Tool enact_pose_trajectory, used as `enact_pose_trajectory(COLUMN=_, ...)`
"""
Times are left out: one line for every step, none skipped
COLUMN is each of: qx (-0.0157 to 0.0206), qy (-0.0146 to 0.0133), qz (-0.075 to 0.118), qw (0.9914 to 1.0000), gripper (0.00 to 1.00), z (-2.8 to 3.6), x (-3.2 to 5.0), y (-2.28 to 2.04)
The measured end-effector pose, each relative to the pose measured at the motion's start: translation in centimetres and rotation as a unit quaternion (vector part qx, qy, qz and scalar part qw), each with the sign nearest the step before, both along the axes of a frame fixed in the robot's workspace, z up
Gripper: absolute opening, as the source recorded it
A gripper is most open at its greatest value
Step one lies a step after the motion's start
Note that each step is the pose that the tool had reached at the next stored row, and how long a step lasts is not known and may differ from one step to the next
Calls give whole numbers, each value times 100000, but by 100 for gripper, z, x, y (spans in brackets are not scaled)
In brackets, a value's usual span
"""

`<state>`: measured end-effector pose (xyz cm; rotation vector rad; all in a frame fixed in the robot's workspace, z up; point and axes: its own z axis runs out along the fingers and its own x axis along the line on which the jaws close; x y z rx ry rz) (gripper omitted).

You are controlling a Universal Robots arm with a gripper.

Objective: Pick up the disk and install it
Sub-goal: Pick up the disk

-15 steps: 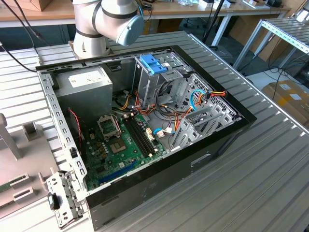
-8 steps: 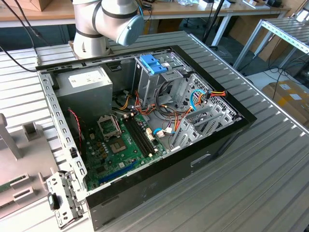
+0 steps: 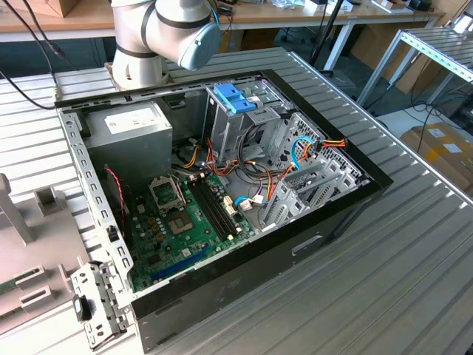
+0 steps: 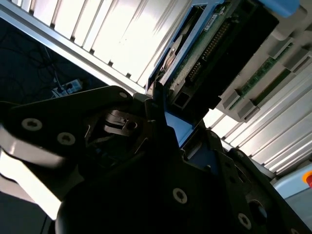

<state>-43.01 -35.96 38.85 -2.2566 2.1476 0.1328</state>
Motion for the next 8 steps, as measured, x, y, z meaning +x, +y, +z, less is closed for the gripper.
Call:
enact_pose_trajectory(qx=31, qy=-2, qz=2, qw=100000, gripper=37, z=8, x=0, y=0)
enact_pose_trajectory(qx=65, qy=-4, qz=5, qw=100000, gripper=37, z=16, x=0, y=0)
enact_pose_trajectory(qx=97, qy=-4, qz=3, qw=100000, gripper=37, z=25, x=0, y=0)
enact_pose_trajectory(qx=130, qy=0, qz=4, qw=100000, gripper=37, z=34, x=0, y=0)
enact_pose_trajectory(qx=165, qy=-1, qz=0, qw=100000, gripper=37, z=43, x=0, y=0)
enact_pose_trajectory(qx=243, qy=2, qz=3, qw=100000, gripper=37, z=60, x=0, y=0)
enact_pose_trajectory(qx=306, qy=-2, qz=3, qw=100000, gripper=37, z=72, x=0, y=0)
enact_pose_trajectory(qx=354, qy=-3, qz=3, qw=99999, gripper=37, z=82, x=0, y=0)
